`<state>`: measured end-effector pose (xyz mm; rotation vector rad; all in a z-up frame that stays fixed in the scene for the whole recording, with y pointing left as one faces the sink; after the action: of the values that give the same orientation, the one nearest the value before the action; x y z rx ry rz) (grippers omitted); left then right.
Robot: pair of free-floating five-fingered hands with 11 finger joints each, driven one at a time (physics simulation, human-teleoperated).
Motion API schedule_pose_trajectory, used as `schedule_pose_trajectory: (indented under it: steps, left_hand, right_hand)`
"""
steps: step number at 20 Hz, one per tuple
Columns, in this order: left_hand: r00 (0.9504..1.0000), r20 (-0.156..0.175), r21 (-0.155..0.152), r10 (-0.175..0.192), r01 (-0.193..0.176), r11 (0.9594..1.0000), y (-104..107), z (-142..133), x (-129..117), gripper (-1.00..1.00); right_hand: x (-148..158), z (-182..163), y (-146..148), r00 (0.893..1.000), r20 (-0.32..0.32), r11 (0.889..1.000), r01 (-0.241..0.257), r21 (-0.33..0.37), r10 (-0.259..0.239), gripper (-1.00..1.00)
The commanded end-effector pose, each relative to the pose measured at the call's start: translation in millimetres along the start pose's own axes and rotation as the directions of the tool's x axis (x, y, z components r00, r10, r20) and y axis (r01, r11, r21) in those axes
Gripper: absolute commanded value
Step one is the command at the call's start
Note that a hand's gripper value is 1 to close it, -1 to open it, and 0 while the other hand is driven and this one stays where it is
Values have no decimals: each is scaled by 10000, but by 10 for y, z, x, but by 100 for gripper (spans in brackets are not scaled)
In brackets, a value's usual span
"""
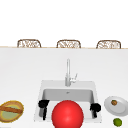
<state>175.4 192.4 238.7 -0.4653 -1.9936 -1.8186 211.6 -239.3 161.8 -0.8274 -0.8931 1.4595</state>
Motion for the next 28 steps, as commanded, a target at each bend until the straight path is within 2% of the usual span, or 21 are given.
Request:
schedule_pose_trajectory:
  steps: [1,3,5,7,8,10,11,12,16,19,23,26,27,28]
  left_hand:
    - [9996,-246,94,-161,163,9998,-74,156,167,-100]
    - [9994,-277,27,-222,223,9997,-121,214,262,-100]
    - [9996,-74,35,-266,266,9996,-212,257,392,-100]
    - [9996,-236,185,-139,143,9997,-221,312,432,-100]
    - [9999,-152,50,-68,68,10000,-187,283,379,-100]
    - [10000,-61,-22,-24,24,10000,-187,273,368,-100]
    - [9998,-71,-41,202,-202,9998,-218,290,400,-100]
    - [10000,-52,-39,-21,20,10000,-191,290,373,-100]
    - [10000,-55,-42,-17,17,10000,-212,290,408,-100]
    - [9991,-15,-31,-430,429,9991,-160,288,449,-100]
    - [10000,-66,-35,-35,35,10000,-172,287,426,-100]
    - [10000,-54,-41,-38,38,10000,-172,283,437,-100]
    - [10000,-38,-49,-36,36,10000,-106,332,462,-100]
    - [9997,0,-90,241,-241,9997,-61,415,481,-100]
  right_hand:
    - [0,0,0,10000,0,10000,0,0,0,0]
    - [0,0,0,10000,0,10000,0,0,0,0]
    - [0,0,0,10000,0,10000,0,0,0,0]
    - [0,0,0,10000,0,10000,0,0,0,0]
    - [0,0,0,10000,0,10000,0,0,0,0]
    - [0,0,0,10000,0,10000,0,0,0,0]
    - [0,0,0,10000,0,10000,0,0,0,0]
    - [0,0,0,10000,0,10000,0,0,0,0]
    - [0,0,0,10000,0,10000,0,0,0,0]
    - [0,0,0,10000,0,10000,0,0,0,0]
    - [0,0,0,10000,0,10000,0,0,0,0]
    - [0,0,0,10000,0,10000,0,0,0,0]
    - [0,0,0,10000,0,10000,0,0,0,0]
    - [0,0,0,10000,0,10000,0,0,0,0]
